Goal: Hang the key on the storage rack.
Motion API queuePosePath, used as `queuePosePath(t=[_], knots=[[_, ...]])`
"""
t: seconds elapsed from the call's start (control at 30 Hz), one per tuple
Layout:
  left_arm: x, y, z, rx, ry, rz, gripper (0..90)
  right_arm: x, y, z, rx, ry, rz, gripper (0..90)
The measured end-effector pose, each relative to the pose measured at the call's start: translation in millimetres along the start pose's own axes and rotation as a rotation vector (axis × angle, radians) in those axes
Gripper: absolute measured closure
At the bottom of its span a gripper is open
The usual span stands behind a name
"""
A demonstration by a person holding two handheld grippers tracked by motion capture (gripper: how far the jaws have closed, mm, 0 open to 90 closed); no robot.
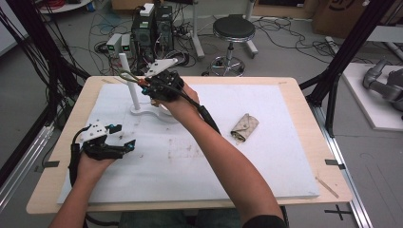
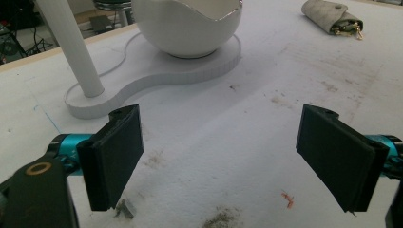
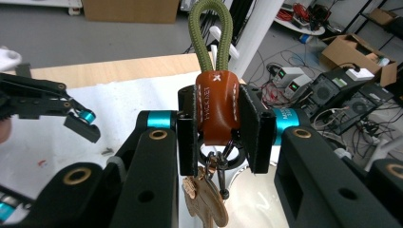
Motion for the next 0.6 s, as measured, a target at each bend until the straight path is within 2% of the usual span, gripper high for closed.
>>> queuePosePath(t=[0.1, 0.23, 0.37, 0.6], knots=[[-0.2, 0.6, -0.7, 0.003, 0.001, 0.0, 15.8, 5.4, -0.2, -5.6, -0.021, -0.012, 0.007, 71.4], [-0.1, 0.6, -0.4, 0.001, -0.002, 0.0, 15.8, 12.5, 0.6, -9.5, -0.023, -0.019, 0.008, 71.4], [0.1, -1.0, 0.6, -0.007, -0.003, -0.002, 15.8, 20.1, 1.4, -9.5, -0.018, -0.036, 0.003, 71.4], [0.2, -1.0, 0.5, -0.01, -0.002, 0.001, 15.8, 30.6, 0.4, -8.0, -0.043, -0.054, 0.032, 71.2]])
Point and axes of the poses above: each handheld gripper's, and its own axes: x roughly forward along the jaws, z roughly out of its underside, y roughly to its right, the point moved 2 cm from there along x, roughly forward along the jaws, and after that the axes turned 9 degrees about -y, right-handed, at the moved point
